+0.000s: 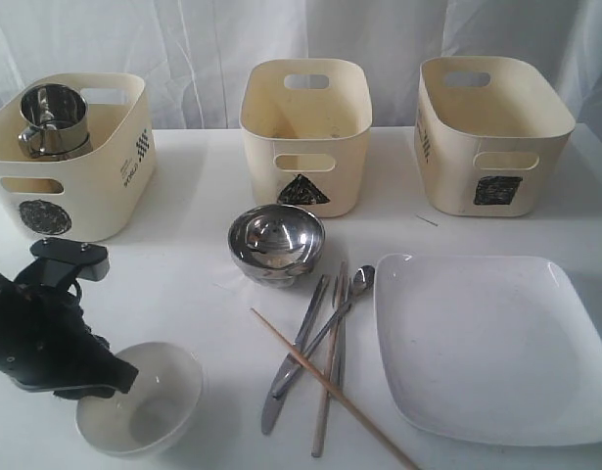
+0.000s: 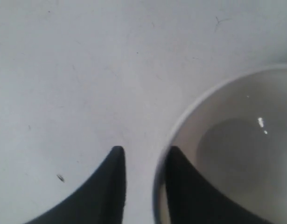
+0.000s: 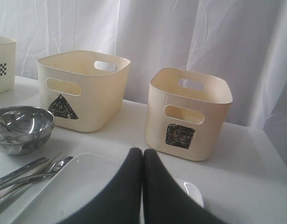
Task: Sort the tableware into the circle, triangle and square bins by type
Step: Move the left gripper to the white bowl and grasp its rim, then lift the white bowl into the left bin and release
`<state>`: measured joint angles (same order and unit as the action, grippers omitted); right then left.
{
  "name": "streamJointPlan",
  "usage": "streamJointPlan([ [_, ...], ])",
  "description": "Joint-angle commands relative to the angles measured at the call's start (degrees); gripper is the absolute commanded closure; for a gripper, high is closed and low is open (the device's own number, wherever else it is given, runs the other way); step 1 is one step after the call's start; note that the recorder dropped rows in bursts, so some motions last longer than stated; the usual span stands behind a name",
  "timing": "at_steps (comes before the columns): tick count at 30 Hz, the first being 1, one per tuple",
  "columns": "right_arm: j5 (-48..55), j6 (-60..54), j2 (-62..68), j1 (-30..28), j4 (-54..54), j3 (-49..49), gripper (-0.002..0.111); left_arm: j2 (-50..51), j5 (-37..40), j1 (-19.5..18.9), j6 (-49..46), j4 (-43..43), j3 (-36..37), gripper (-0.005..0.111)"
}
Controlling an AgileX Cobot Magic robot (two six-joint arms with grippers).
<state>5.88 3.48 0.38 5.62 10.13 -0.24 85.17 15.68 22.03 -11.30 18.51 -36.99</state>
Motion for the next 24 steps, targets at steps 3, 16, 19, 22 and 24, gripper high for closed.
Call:
streamJointPlan([
  [3,0.4,0.2,-0.4,0.1,0.0,0.2,0.108,-1.4,-0.3,0.2,-2.7,-0.8,-2.4,0.106],
  [16,0.4,0.2,-0.4,0.1,0.0,0.2,0.108,-5.3,6.5,-17.8,6.9,-18.5,-35.5,0.107],
  [19,0.4,0.2,-0.4,0.1,0.0,0.2,0.108,0.2,6.0,-19.5,6.9,-18.5,-41.8,0.107],
  [22,0.4,0.9,-0.4,0.1,0.0,0.2,0.108,6.2,6.0,-20.2,6.9,-18.5,-46.4,0.107],
  [24,0.4,1.5,-0.4,0.1,0.0,0.2,0.108,9.3,6.0,-20.2,6.7,-18.5,-48.1,0.107],
])
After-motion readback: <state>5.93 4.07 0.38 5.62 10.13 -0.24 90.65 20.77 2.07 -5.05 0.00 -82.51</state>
